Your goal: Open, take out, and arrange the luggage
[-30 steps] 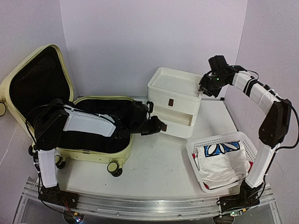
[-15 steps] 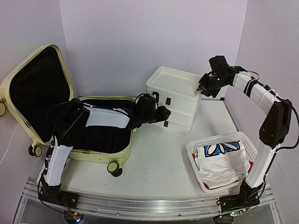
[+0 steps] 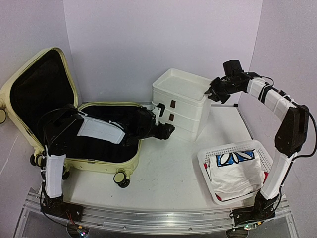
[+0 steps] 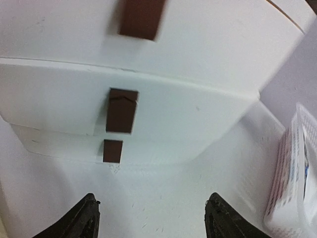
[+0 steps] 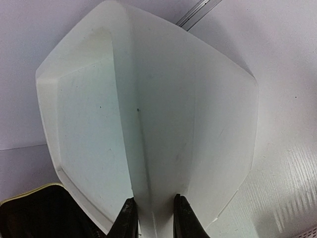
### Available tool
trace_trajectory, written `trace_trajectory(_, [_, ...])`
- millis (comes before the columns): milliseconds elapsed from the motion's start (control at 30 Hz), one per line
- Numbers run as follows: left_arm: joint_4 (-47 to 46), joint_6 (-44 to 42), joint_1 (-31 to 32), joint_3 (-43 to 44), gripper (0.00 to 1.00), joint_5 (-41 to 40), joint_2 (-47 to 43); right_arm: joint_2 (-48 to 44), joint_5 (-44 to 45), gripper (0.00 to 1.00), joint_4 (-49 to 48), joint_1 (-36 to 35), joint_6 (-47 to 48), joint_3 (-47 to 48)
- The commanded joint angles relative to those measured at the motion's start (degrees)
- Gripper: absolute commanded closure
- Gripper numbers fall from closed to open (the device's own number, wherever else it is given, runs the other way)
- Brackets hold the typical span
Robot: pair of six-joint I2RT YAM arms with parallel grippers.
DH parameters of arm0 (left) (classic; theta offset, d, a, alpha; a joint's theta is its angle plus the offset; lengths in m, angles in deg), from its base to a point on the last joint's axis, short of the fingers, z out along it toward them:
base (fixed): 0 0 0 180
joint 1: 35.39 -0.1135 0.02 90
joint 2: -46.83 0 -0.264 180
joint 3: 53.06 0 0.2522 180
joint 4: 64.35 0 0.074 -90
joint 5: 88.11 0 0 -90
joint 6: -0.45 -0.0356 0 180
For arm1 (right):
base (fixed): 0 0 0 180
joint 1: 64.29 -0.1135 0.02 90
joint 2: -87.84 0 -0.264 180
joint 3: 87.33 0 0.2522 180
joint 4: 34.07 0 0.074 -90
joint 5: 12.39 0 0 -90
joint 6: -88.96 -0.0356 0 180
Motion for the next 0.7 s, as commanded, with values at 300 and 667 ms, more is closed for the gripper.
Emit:
trace_trajectory(300, [-25.14,-21.36,-0.1,-5.61,0.28,1.81,4.11,4.36,-11.07,1.0,-4.91,5.83,-2.57,2.74])
trace_trajectory(667, [-25.21,-6.48,0.06,-6.04,0.28,-0.9,4.38,1.63,-13.89,0.94,3.16,6.83,14.93,5.71])
